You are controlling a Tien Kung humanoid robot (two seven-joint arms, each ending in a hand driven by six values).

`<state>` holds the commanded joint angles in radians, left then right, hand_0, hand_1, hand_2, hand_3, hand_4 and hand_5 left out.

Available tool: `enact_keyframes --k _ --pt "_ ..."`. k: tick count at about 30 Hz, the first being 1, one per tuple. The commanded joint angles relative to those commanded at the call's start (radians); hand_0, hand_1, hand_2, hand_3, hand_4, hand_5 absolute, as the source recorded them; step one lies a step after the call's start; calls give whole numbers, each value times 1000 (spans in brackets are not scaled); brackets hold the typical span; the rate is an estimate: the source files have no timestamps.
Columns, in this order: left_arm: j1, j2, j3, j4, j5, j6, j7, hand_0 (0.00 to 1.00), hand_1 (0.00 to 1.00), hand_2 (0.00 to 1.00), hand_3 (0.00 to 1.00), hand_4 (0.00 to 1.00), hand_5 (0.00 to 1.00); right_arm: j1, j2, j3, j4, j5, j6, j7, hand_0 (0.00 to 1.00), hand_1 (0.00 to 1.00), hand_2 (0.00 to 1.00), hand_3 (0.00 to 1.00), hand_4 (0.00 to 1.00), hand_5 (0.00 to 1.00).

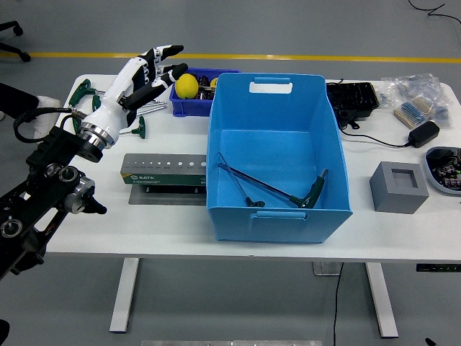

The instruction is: Lift tool from toolbox,place it in box,lift tool from toolbox,place it in box

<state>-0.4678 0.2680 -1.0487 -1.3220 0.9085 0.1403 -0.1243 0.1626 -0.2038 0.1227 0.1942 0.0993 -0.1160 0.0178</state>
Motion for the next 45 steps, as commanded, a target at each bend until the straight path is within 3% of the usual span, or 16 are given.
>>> enact_keyframes --k 4,10,13,15,21,26,45 --pt "109 -63 -121 -25 -169 -29 11 766 818 897 777 935 774 2 2 -6 0 5 1 2 712 700 759 675 924 806" --pt "315 -149 -304 -74 -422 -48 29 764 809 892 774 942 818 3 6 -17 -1 20 2 6 712 700 758 675 924 806" --pt "408 -165 -363 -96 -444 -50 32 762 801 881 769 943 834 2 8 -21 -1 30 2 9 714 699 758 674 924 806" --pt "443 -163 -385 -104 -430 -52 32 762 801 881 769 943 834 0 8 -21 -1 28 3 8 714 699 758 674 924 806" --pt "417 -151 -401 -102 -415 -46 18 758 781 869 765 943 840 1 8 -8 -1 3 3 0 717 699 758 674 924 806" --pt "382 -164 -390 -102 -403 -44 14 752 761 853 756 943 843 1 8 -6 0 -4 4 -4 715 698 758 673 921 803" --pt "399 -169 -364 -86 -401 -37 10 750 744 837 752 939 840 0 6 -14 0 5 3 -4 714 698 757 670 918 800"
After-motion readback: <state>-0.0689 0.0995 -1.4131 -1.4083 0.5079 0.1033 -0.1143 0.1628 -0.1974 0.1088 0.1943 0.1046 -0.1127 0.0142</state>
